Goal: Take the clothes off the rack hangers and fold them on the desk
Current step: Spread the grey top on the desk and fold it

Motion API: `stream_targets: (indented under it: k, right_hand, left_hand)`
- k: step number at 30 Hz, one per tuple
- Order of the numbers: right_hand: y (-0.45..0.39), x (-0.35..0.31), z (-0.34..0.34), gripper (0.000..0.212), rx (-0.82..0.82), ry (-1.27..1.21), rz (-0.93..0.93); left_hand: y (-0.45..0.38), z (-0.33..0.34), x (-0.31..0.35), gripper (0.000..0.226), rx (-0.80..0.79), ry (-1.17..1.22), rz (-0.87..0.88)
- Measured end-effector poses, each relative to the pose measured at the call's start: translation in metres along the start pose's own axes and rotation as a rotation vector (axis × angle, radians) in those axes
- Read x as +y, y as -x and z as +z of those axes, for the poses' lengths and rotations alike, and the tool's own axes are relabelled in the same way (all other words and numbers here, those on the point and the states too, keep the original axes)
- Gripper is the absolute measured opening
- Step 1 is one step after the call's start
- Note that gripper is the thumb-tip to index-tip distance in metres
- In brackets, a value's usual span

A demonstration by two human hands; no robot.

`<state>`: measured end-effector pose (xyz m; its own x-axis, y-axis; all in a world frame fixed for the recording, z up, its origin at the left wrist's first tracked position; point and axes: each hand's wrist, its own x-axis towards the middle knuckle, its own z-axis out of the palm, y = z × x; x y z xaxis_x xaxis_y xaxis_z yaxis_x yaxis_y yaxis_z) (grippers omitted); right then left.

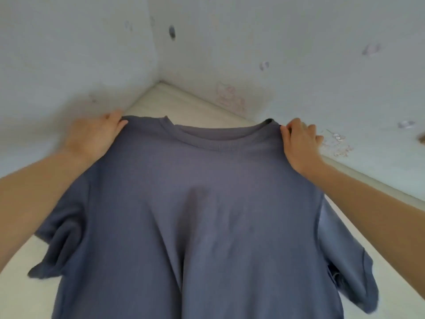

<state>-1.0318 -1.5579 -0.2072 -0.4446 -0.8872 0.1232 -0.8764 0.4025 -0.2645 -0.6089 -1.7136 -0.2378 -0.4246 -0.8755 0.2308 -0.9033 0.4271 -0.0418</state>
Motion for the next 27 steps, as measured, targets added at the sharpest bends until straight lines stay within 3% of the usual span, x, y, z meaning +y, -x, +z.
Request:
stream_targets:
  k: [4, 8, 11, 15, 21, 27]
  right_hand:
    - [-0.048, -0.018, 0.031, 0.046, 0.021, 0.341, -0.230]
    - [-0.030, -0.020, 0.059, 0.064, -0.084, 0.398, -0.351]
    - [-0.003, -0.008, 0.059, 0.060, -0.201, 0.408, -0.425]
    - [0.036, 0.023, 0.053, 0.054, -0.267, 0.359, -0.352]
    - [0.057, 0.074, 0.052, 0.064, -0.480, 0.237, -0.142]
    - [0.033, 0.097, 0.041, 0.065, -0.474, 0.089, -0.079]
  left_hand:
    - [-0.045, 0.015, 0.010, 0.037, 0.004, 0.010, -0.124]
    - [-0.009, 0.042, 0.061, 0.054, -0.134, 0.094, -0.074]
    - [0.029, 0.054, 0.096, 0.057, -0.229, 0.115, -0.057]
    - [0.068, 0.059, 0.119, 0.056, -0.274, 0.158, -0.132]
    - [0.084, 0.055, 0.117, 0.058, -0.355, 0.144, -0.176]
    - [0.056, 0.030, 0.149, 0.057, -0.502, 0.237, -0.388]
